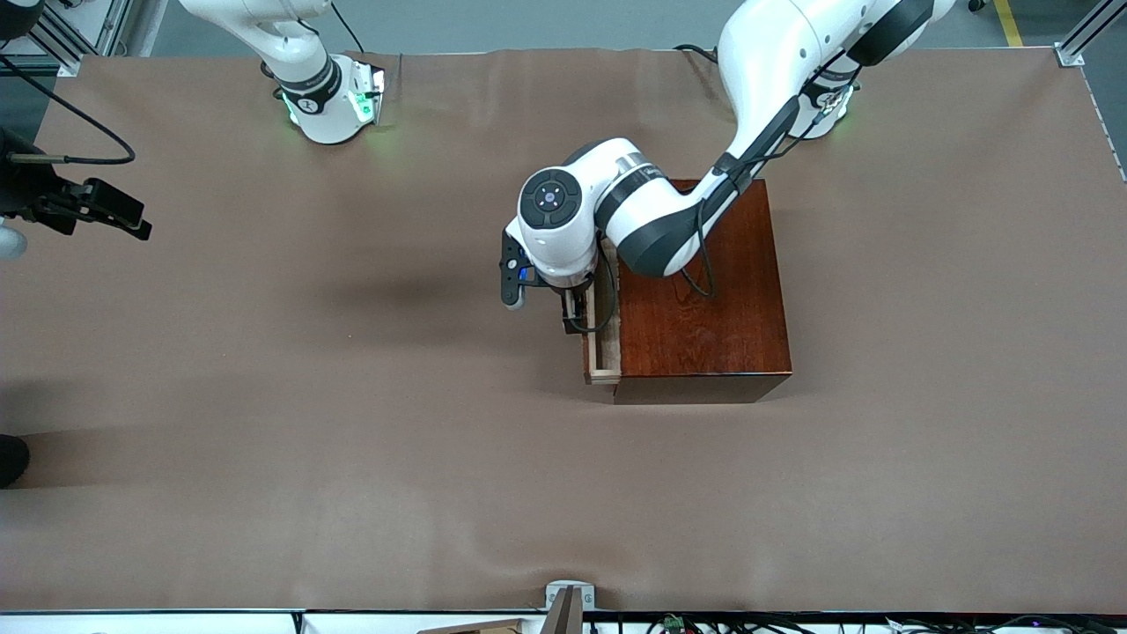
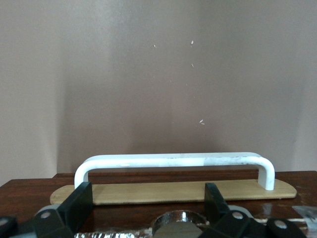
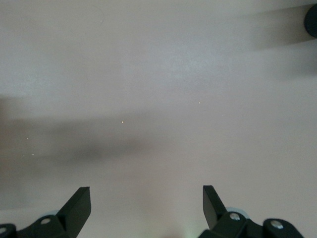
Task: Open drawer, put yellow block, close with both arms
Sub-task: 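Push the drawer front into the box with the left gripper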
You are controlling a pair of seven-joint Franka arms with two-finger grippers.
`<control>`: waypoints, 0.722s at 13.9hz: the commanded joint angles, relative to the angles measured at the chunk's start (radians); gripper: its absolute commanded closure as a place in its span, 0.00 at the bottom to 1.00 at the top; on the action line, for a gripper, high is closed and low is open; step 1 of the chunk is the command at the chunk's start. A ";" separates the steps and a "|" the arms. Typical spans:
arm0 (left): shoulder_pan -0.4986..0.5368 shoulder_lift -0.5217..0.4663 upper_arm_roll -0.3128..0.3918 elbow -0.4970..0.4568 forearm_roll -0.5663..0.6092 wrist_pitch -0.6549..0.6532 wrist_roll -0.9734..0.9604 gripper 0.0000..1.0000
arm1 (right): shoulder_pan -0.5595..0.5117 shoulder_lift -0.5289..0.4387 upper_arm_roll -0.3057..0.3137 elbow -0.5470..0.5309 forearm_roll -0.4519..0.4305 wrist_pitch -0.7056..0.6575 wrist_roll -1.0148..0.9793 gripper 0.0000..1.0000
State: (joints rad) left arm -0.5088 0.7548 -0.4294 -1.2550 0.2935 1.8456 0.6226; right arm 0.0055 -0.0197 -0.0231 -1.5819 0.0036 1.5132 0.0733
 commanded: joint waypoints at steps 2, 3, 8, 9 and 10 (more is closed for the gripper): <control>0.026 -0.054 0.006 -0.037 0.006 -0.052 0.026 0.00 | -0.006 -0.003 0.008 0.011 -0.014 -0.015 0.003 0.00; 0.027 -0.058 0.006 -0.037 0.007 -0.068 0.029 0.00 | -0.006 -0.003 0.008 0.013 -0.014 -0.015 0.003 0.00; 0.026 -0.071 0.003 -0.038 0.018 -0.135 0.031 0.00 | -0.006 -0.003 0.008 0.013 -0.014 -0.015 0.003 0.00; 0.026 -0.071 0.003 -0.038 0.019 -0.147 0.029 0.00 | -0.006 -0.003 0.008 0.013 -0.014 -0.015 0.003 0.00; 0.026 -0.071 0.005 -0.038 0.019 -0.158 0.029 0.00 | -0.006 -0.003 0.008 0.011 -0.014 -0.015 0.003 0.00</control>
State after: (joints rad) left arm -0.4921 0.7232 -0.4281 -1.2583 0.2962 1.7285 0.6336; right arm 0.0055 -0.0197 -0.0230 -1.5815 0.0036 1.5131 0.0733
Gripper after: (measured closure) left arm 0.000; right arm 0.000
